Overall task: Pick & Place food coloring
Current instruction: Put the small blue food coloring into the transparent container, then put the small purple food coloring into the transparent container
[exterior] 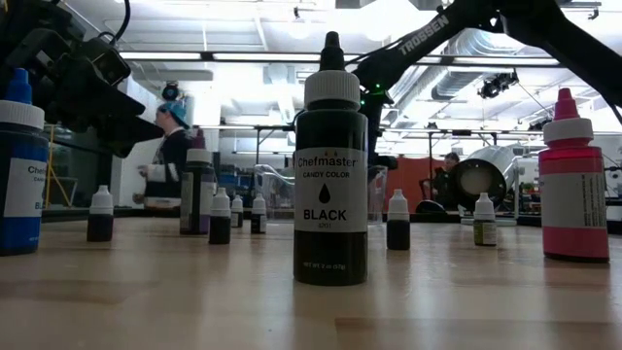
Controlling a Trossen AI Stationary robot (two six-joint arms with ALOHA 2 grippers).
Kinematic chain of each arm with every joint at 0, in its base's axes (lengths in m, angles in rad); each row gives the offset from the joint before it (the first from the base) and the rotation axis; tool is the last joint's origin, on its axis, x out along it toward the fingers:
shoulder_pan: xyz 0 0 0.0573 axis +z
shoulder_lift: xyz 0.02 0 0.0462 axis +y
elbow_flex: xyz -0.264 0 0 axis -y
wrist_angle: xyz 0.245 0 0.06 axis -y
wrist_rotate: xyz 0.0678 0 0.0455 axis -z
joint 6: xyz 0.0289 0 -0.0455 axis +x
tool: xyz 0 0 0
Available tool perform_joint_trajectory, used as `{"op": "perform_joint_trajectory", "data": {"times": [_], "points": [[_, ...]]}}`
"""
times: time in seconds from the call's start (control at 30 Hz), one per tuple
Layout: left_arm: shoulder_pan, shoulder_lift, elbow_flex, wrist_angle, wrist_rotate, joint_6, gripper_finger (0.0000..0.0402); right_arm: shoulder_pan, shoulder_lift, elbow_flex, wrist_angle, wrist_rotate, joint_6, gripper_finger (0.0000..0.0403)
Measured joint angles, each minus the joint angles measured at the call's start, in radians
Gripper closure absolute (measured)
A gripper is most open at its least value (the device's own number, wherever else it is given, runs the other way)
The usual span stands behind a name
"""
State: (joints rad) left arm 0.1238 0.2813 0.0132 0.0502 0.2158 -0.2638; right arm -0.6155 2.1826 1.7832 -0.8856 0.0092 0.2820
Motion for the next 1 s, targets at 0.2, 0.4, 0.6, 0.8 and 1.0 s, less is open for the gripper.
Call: {"op": "perform_joint_trajectory", "data": {"times": [0.2,0.4,0.6,0.8,1.0], "points": [[0.000,0.000,0.000,0.000,0.000,0.000,0.0167,0.000,0.000,0.000,0.000,-0.001,-0.002,0.0326],[0.000,0.000,0.000,0.000,0.000,0.000,0.0167,0.000,0.000,0.000,-0.001,-0.001,0.001,0.0320],[0.000,0.000,0.000,0.000,0.000,0.000,0.0167,0.000,0.000,0.000,-0.003,0.001,0.007,0.0310],[0.000,0.000,0.000,0.000,0.000,0.000,0.0167,0.000,0.000,0.000,-0.001,0.001,0.007,0.0295],[0.000,0.000,0.000,0.000,0.000,0.000,0.0167,0.000,-0.004,0.022,-0.003,0.003,0.002,0.0284]]}}
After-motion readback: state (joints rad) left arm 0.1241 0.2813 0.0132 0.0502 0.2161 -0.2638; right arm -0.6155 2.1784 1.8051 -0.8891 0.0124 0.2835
